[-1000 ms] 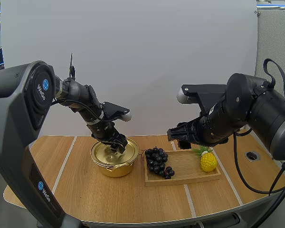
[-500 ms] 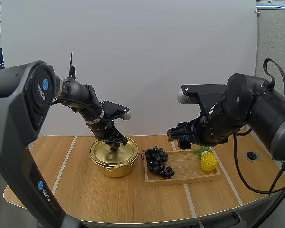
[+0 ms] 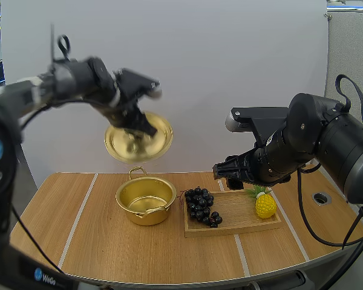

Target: Open the pot, put the grape inside, and close it

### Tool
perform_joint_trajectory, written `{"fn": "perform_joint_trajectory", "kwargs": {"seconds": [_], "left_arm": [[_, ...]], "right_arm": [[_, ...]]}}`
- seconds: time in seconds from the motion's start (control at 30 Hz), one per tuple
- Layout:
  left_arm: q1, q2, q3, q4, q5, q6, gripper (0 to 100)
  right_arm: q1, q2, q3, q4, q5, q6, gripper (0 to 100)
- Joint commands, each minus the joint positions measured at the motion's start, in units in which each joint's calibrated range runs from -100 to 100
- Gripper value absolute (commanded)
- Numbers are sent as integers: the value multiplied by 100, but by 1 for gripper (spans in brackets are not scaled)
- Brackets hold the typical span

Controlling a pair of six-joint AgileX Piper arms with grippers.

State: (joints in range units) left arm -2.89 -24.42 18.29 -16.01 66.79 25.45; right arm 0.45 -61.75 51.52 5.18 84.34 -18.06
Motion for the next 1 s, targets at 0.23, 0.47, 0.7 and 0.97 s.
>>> {"fn": "perform_joint_trajectory", "kwargs": {"seconds": [0.23,0.47,0.7,0.97], "left_arm": [[-13,-845,-2090,664,-190,-736,0],[-13,-845,-3203,984,-391,-1200,0],[-13,-888,-3552,1055,-1120,-1238,0],[-13,-991,-3552,1055,-2417,-1238,0]], "right_arm": [[-16,-2,-51,-30,-187,-14,100],[-16,10,-51,30,-195,-58,100],[-16,504,-51,800,-358,-672,100],[-16,1545,-51,1187,-1177,-1091,100]]}}
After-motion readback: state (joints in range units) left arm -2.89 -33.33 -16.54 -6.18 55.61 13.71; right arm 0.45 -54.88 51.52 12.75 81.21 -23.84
